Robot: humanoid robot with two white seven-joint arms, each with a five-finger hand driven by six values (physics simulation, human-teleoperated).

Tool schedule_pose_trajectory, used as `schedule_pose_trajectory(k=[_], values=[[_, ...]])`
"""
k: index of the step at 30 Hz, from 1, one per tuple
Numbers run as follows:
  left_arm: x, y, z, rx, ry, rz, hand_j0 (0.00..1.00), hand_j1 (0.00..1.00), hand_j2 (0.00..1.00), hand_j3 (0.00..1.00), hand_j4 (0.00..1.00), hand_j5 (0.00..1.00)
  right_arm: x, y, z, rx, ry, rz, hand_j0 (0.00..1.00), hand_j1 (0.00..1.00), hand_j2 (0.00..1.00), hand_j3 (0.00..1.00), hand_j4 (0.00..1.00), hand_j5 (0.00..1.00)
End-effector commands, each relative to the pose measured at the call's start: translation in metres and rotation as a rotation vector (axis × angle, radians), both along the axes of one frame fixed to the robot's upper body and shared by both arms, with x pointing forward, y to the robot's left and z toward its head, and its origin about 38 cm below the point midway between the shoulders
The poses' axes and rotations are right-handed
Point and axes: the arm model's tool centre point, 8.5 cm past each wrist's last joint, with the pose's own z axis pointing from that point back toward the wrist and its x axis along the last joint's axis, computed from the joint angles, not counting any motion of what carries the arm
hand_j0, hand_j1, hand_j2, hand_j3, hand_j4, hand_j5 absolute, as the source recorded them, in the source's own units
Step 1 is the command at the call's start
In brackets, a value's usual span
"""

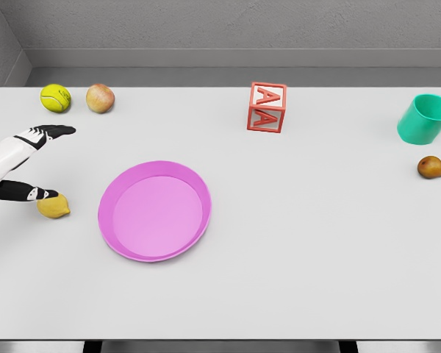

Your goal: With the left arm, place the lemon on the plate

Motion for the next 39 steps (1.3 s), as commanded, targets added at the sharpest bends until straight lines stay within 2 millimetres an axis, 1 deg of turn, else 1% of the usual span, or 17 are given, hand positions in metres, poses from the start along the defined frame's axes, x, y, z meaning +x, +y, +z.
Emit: schedule_pose_trajectory(k=[1, 6, 8, 10, 13, 15, 17, 19, 23, 26, 27, 30, 32, 34, 35, 37, 39], values=[[0.0, 0.0, 0.001, -0.007, -0.001, 0.002, 1.0, 1.0, 1.0, 1.0, 1.0, 1.0, 0.0, 0.0, 0.0, 0.0, 0.0, -0.001, 1.0, 1.0, 1.0, 1.0, 1.0, 1.0], [0.0, 0.001, 0.001, 0.004, -0.001, 0.004, 1.0, 1.0, 1.0, 1.0, 1.0, 1.0, 0.0, 0.0, 0.0, 0.0, 0.0, 0.001, 1.0, 1.0, 1.0, 1.0, 1.0, 1.0], [-0.006, 0.007, -0.008, 0.028, 0.031, 0.011, 1.0, 1.0, 1.0, 1.0, 1.0, 1.0, 0.0, 0.0, 0.0, 0.0, 0.0, -0.001, 1.0, 1.0, 1.0, 1.0, 1.0, 1.0], [-0.006, 0.018, -0.004, 0.059, 0.041, 0.03, 1.0, 1.0, 1.0, 1.0, 1.0, 1.0, 0.0, 0.0, 0.0, 0.0, 0.0, -0.001, 1.0, 1.0, 1.0, 1.0, 1.0, 1.0], [-0.009, 0.029, -0.004, 0.092, 0.061, 0.041, 1.0, 1.0, 1.0, 1.0, 1.0, 1.0, 0.0, 0.0, 0.0, 0.0, 0.0, -0.001, 1.0, 1.0, 1.0, 1.0, 1.0, 1.0], [-0.011, 0.041, 0.006, 0.151, 0.071, 0.045, 1.0, 1.0, 1.0, 1.0, 1.0, 1.0, 0.0, 0.0, 0.0, 0.0, 0.0, -0.001, 1.0, 1.0, 1.0, 1.0, 1.0, 1.0], [-0.012, 0.04, 0.002, 0.164, 0.088, 0.034, 1.0, 1.0, 1.0, 1.0, 1.0, 1.0, 0.0, 0.0, 0.0, 0.0, 0.0, -0.001, 1.0, 1.0, 1.0, 1.0, 1.0, 1.0], [-0.014, 0.036, -0.009, 0.229, 0.108, 0.018, 1.0, 1.0, 1.0, 1.0, 1.0, 1.0, 0.0, 0.0, 0.0, 0.0, 0.0, -0.001, 1.0, 1.0, 1.0, 1.0, 1.0, 1.0], [-0.017, 0.027, -0.025, 0.249, 0.15, -0.016, 1.0, 1.0, 1.0, 1.0, 1.0, 1.0, 0.0, 0.0, 0.0, 0.0, 0.0, -0.001, 1.0, 1.0, 1.0, 1.0, 1.0, 1.0], [-0.017, 0.028, -0.023, 0.262, 0.155, -0.021, 1.0, 1.0, 1.0, 1.0, 1.0, 1.0, 0.0, 0.0, 0.0, 0.0, 0.0, -0.001, 1.0, 1.0, 1.0, 1.0, 1.0, 1.0], [-0.018, 0.026, -0.027, 0.261, 0.164, -0.03, 1.0, 1.0, 1.0, 1.0, 1.0, 1.0, 0.0, 0.0, 0.0, 0.0, 0.0, -0.001, 1.0, 1.0, 1.0, 1.0, 1.0, 1.0], [-0.018, 0.027, -0.025, 0.277, 0.167, -0.032, 1.0, 1.0, 1.0, 1.0, 1.0, 1.0, 0.0, 0.0, 0.0, 0.0, 0.0, -0.001, 1.0, 1.0, 1.0, 1.0, 1.0, 1.0], [-0.019, 0.026, -0.029, 0.279, 0.176, -0.038, 1.0, 1.0, 1.0, 1.0, 1.0, 1.0, 0.0, 0.0, 0.0, 0.0, 0.0, -0.001, 1.0, 1.0, 1.0, 1.0, 1.0, 1.0], [-0.017, 0.027, -0.024, 0.277, 0.163, -0.033, 1.0, 1.0, 1.0, 1.0, 1.0, 1.0, 0.0, 0.0, 0.0, 0.0, 0.0, 0.001, 1.0, 1.0, 1.0, 1.0, 1.0, 1.0], [-0.018, 0.027, -0.026, 0.279, 0.168, -0.033, 1.0, 1.0, 1.0, 1.0, 1.0, 1.0, 0.0, 0.0, 0.0, 0.0, 0.0, 0.001, 1.0, 1.0, 1.0, 1.0, 1.0, 1.0], [-0.016, 0.032, -0.024, 0.28, 0.166, -0.019, 1.0, 1.0, 1.0, 1.0, 1.0, 1.0, 0.0, 0.0, 0.0, 0.0, 0.0, -0.001, 1.0, 1.0, 1.0, 1.0, 1.0, 1.0], [-0.015, 0.043, -0.031, 0.279, 0.189, 0.014, 1.0, 1.0, 1.0, 1.0, 1.0, 1.0, 0.0, 0.0, 0.0, 0.0, 0.0, -0.001, 1.0, 1.0, 1.0, 1.0, 1.0, 1.0]])
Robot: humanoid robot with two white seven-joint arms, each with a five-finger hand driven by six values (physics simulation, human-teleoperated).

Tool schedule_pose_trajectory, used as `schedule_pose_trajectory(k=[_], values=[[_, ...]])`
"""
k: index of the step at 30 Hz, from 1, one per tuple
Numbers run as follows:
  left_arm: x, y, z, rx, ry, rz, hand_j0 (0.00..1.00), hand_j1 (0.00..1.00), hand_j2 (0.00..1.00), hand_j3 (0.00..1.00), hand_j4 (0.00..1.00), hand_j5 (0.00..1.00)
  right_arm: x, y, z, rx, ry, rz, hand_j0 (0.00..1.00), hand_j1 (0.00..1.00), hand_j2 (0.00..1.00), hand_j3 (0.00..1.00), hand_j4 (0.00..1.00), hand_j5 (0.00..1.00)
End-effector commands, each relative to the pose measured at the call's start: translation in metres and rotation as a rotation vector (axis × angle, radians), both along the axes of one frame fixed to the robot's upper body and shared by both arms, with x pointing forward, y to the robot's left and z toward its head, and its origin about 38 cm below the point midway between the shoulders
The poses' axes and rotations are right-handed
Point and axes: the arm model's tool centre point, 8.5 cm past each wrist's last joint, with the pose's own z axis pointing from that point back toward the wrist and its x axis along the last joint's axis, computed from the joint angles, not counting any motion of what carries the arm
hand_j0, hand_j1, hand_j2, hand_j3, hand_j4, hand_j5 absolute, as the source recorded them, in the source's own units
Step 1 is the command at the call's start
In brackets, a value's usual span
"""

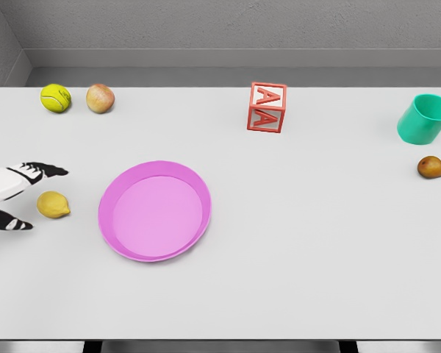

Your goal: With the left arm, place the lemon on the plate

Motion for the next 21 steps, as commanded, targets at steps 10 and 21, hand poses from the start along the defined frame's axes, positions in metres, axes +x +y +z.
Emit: schedule_pose_trajectory(k=[10, 21], values=[[0.008, 0.0, -0.002, -0.013, -0.015, 0.018, 1.0, 1.0, 1.0, 1.0, 1.0, 1.0, 0.0, 0.0, 0.0, 0.0, 0.0, -0.001, 1.0, 1.0, 1.0, 1.0, 1.0, 1.0], [0.011, -0.013, -0.013, 0.017, -0.018, -0.004, 1.0, 1.0, 1.0, 1.0, 1.0, 1.0, 0.0, 0.0, 0.0, 0.0, 0.0, -0.001, 1.0, 1.0, 1.0, 1.0, 1.0, 1.0]])
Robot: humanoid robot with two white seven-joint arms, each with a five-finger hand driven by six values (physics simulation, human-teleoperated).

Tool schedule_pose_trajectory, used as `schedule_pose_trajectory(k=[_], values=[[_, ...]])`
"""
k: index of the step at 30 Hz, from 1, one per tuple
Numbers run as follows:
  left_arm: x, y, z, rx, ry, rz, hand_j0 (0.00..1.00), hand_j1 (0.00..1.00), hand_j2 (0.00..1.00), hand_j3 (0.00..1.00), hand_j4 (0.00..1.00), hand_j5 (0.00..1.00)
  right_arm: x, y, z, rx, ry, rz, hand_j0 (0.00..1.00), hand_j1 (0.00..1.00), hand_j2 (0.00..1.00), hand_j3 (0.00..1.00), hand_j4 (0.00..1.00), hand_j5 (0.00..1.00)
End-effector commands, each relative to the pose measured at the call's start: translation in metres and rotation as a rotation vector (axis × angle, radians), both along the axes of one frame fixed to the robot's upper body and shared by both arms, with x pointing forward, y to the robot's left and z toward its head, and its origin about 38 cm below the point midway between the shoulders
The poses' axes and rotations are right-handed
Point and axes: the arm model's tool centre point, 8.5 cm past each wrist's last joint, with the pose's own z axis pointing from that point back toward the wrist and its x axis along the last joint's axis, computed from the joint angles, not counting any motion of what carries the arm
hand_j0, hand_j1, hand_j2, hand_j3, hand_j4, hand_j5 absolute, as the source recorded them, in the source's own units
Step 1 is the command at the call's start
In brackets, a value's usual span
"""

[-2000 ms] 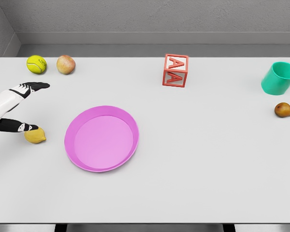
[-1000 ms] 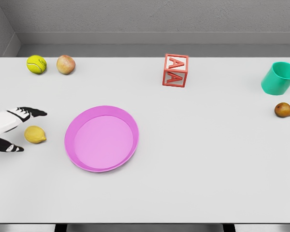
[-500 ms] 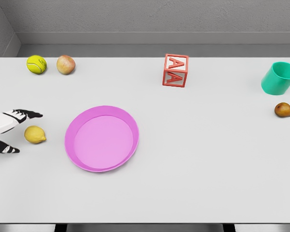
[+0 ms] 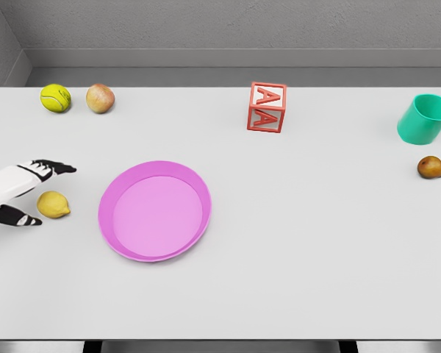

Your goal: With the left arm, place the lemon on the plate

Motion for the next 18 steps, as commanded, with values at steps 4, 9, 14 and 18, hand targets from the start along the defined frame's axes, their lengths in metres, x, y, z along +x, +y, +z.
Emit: schedule_pose_trajectory(k=[4, 9, 14, 18], values=[[0.002, -0.002, -0.001, 0.049, -0.008, -0.013, 0.85, 0.85, 0.85, 0.85, 0.85, 0.85, 0.0, 0.0, 0.0, 0.0, 0.0, -0.001, 1.0, 1.0, 1.0, 1.0, 1.0, 1.0], [0.001, -0.014, -0.004, 0.048, 0.002, -0.049, 0.84, 0.84, 0.84, 0.84, 0.84, 0.84, 0.0, 0.0, 0.0, 0.0, 0.0, -0.001, 1.0, 1.0, 1.0, 1.0, 1.0, 1.0], [0.0, -0.018, -0.008, 0.051, 0.014, -0.062, 0.84, 0.84, 0.84, 0.84, 0.84, 0.84, 0.0, 0.0, 0.0, 0.0, 0.0, -0.001, 1.0, 1.0, 1.0, 1.0, 1.0, 1.0], [0.0, -0.018, -0.011, 0.064, 0.023, -0.066, 0.84, 0.84, 0.84, 0.84, 0.84, 0.84, 0.0, 0.0, 0.0, 0.0, 0.0, 0.001, 1.0, 1.0, 1.0, 1.0, 1.0, 1.0]])
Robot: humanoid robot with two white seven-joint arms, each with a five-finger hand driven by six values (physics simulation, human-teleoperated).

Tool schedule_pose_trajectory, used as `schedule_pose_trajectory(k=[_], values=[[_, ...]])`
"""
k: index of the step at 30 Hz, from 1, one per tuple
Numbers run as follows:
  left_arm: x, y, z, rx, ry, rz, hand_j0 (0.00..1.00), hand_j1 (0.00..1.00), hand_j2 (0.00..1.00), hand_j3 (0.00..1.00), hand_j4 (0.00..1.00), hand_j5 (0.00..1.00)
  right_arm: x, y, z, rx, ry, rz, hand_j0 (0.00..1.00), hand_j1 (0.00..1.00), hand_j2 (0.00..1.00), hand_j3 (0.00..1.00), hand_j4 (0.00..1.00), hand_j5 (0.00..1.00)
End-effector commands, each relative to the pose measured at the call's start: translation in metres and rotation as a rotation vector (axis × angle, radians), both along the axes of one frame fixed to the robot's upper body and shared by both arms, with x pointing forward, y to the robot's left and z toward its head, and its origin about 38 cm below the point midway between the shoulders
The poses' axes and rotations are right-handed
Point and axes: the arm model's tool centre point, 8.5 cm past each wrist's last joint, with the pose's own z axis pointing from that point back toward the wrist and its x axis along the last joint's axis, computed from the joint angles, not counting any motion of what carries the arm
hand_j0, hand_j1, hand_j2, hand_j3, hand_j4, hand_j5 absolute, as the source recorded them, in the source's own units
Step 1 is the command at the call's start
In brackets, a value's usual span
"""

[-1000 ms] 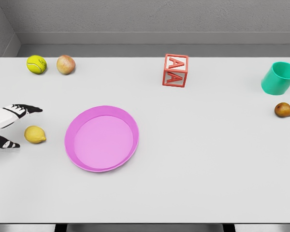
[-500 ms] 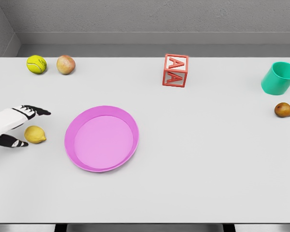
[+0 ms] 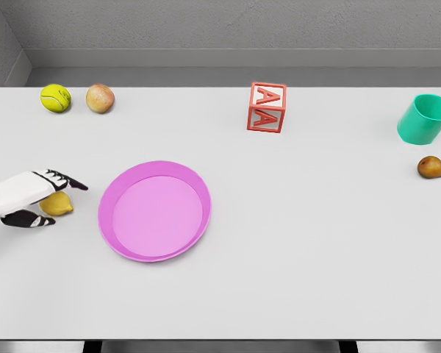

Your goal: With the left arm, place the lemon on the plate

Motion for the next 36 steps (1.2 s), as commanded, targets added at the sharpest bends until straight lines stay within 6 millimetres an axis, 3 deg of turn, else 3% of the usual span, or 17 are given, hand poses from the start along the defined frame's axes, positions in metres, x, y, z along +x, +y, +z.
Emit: schedule_pose_trajectory(k=[1, 21, 36], values=[[-0.0006, 0.0012, -0.001, 0.006, 0.007, 0.001, 0.84, 0.84, 0.84, 0.84, 0.84, 0.84, 0.0, 0.0, 0.0, 0.0, 0.0, -0.001, 1.0, 1.0, 1.0, 1.0, 1.0, 1.0], [-0.0011, 0.0075, 0.0005, 0.029, 0.01, 0.007, 0.77, 0.77, 0.77, 0.77, 0.77, 0.77, 0.0, 0.0, 0.0, 0.0, 0.0, -0.001, 1.0, 1.0, 1.0, 1.0, 1.0, 1.0], [-0.0017, 0.0098, 0.0011, 0.043, 0.011, 0.007, 0.59, 0.59, 0.59, 0.59, 0.59, 0.59, 0.0, 0.0, 0.0, 0.0, 0.0, 0.001, 1.0, 1.0, 1.0, 1.0, 1.0, 1.0]])
